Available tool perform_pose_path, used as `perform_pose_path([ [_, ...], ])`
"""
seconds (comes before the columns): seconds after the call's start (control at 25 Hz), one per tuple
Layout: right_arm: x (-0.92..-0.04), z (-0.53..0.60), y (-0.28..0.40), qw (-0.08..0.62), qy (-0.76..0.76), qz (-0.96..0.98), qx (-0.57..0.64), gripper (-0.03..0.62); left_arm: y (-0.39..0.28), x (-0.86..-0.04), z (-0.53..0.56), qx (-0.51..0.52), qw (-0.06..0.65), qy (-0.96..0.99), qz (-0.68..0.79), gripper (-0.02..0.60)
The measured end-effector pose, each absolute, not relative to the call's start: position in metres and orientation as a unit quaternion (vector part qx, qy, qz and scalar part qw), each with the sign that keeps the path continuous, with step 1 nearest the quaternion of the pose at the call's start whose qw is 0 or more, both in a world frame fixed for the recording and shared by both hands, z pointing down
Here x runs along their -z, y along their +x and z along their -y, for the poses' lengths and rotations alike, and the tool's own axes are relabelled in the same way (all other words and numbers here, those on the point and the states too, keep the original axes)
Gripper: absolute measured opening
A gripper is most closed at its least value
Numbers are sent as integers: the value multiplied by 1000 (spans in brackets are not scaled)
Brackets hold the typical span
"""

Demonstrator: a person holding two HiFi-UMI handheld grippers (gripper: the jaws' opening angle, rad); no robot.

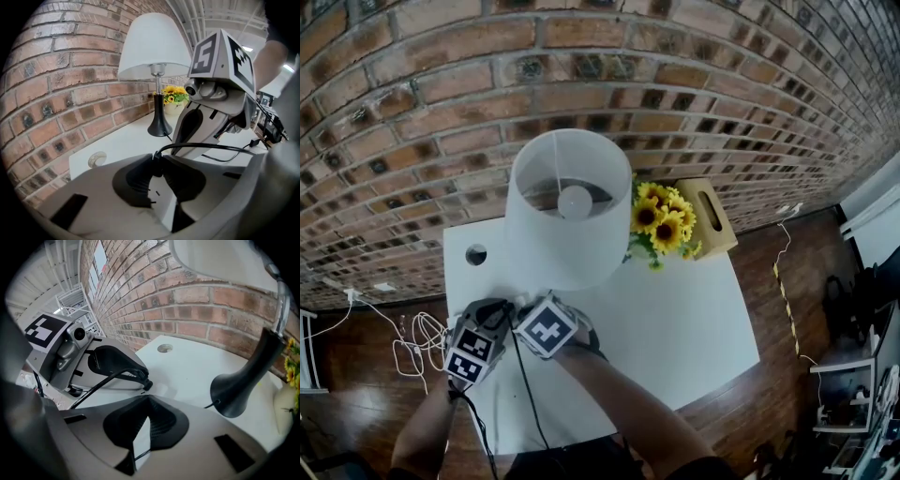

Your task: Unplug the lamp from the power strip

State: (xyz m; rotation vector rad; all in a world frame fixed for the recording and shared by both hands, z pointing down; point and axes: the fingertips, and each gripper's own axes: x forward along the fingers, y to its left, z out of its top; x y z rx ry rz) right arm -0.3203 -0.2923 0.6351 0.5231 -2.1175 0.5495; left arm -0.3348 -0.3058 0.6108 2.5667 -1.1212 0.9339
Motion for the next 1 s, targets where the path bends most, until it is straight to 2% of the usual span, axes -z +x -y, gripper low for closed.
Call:
perform_pose_path([
  [0.8,-636,292,-321,438,211,840,-240,3,-335,-611,306,-320,92,871,362,87],
  [0.92,-637,292,-322,436,212,841,-238,3,-336,-587,315,-258,98,881,383,89],
  [1.0,-636,295,-321,440,214,841,-229,3,-328,-538,336,-213,51,893,393,80],
])
